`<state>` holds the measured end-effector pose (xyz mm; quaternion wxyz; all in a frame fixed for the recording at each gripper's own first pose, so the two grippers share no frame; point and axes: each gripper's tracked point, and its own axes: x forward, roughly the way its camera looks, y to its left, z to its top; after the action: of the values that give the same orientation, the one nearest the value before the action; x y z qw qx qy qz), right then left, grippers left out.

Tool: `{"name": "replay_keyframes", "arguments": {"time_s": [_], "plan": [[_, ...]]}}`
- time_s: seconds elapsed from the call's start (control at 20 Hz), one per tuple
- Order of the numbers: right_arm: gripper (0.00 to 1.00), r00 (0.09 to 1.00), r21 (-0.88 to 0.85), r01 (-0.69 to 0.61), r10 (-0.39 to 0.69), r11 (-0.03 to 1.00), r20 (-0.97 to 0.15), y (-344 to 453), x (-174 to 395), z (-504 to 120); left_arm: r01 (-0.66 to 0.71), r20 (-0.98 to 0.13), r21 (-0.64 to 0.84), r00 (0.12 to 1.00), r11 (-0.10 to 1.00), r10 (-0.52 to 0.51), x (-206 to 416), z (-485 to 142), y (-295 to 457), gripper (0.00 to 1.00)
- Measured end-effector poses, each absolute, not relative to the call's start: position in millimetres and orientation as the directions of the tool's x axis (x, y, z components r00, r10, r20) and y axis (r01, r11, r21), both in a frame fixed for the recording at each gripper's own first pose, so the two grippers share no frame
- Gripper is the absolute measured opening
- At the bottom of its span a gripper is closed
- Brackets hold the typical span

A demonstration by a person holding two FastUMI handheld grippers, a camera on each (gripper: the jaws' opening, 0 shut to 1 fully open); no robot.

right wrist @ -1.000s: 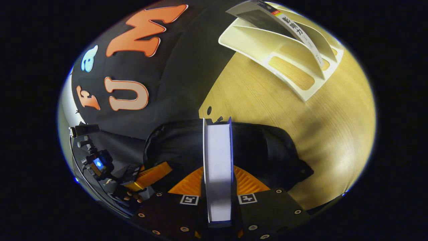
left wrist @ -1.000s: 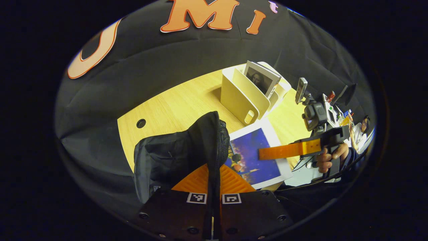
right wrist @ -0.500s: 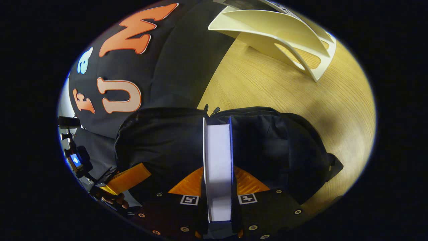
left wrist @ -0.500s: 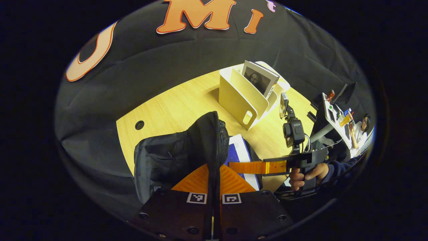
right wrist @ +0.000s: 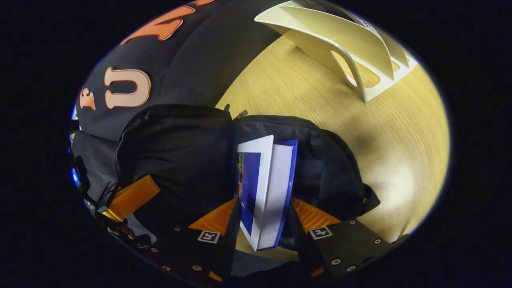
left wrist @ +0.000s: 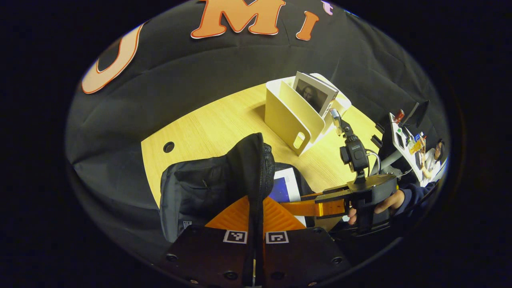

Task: Open the schoolbag, grab two books from the bookshelf and put them into the schoolbag.

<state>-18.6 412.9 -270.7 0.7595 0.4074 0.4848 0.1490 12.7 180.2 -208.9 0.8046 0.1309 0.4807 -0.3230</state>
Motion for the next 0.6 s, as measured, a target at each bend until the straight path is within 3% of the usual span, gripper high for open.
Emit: {"name": "replay_keyframes", "arguments": {"time_s": [0.2,0.25,0.3,0.35,0.5,0.6], "plan": [[0.76,0.466,0.708,0.127,0.588,0.695,-0.661,386,-28,-268,0.621,-0.858,-0.108,0.336,0.777,-0.388,9,-215,182,0.03],[0.89,0.468,0.692,0.112,0.577,0.713,-0.669,378,-28,-265,0.615,-0.858,-0.11,0.338,0.781,-0.387,9,-216,181,0.03],[0.78,0.47,0.671,0.097,0.561,0.735,-0.682,368,-29,-263,0.611,-0.857,-0.113,0.339,0.783,-0.388,7,-218,181,0.03],[0.79,0.472,0.651,0.092,0.542,0.754,-0.695,359,-30,-260,0.606,-0.855,-0.114,0.344,0.787,-0.388,6,-219,180,0.03],[0.92,0.464,0.61,0.075,0.514,0.789,-0.721,338,-34,-254,0.591,-0.853,-0.122,0.348,0.797,-0.389,3,-223,174,0.03],[0.95,0.465,0.584,0.066,0.493,0.809,-0.736,322,-34,-247,0.58,-0.854,-0.123,0.352,0.805,-0.384,1,-226,173,0.03]]}}
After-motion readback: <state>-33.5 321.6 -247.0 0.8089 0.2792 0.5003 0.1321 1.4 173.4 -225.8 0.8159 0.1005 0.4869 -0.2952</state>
